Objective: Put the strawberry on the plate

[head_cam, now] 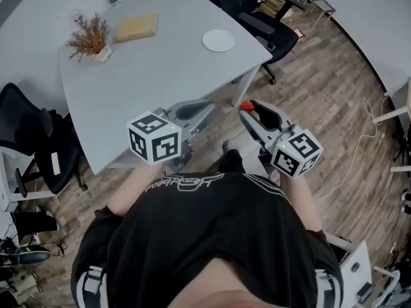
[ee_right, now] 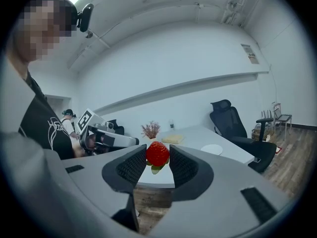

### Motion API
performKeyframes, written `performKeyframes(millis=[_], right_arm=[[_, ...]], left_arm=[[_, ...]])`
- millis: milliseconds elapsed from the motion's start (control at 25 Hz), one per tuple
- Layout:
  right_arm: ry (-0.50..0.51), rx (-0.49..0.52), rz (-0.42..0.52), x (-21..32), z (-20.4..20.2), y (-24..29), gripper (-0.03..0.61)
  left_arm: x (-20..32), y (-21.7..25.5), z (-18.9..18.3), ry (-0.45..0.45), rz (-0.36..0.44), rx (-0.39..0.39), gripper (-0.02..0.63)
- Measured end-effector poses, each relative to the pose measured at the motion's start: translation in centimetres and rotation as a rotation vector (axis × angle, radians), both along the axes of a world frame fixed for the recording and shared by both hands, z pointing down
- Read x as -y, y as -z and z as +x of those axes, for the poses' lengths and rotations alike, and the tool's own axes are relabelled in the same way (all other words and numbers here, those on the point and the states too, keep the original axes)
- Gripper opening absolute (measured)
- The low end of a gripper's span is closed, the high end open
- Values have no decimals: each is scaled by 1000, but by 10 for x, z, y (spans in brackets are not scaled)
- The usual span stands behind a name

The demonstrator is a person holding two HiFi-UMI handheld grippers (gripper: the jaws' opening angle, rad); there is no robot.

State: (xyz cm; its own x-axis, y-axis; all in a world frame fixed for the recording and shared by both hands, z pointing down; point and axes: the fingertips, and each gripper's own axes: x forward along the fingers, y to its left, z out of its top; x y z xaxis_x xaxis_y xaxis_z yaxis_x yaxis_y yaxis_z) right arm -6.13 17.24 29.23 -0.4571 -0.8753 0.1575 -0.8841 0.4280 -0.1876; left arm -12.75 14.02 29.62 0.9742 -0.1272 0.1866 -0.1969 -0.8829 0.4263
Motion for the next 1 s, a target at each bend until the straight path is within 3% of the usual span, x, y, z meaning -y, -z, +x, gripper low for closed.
performKeyframes(millis=[440,1000], right_arm=[[87,56,-53,107,104,-10,138],[163,59,-27,196,223,4,138]], left_arm=[[94,-14,105,85,-65,65,6],[178,4,222,161,-23,69,6]])
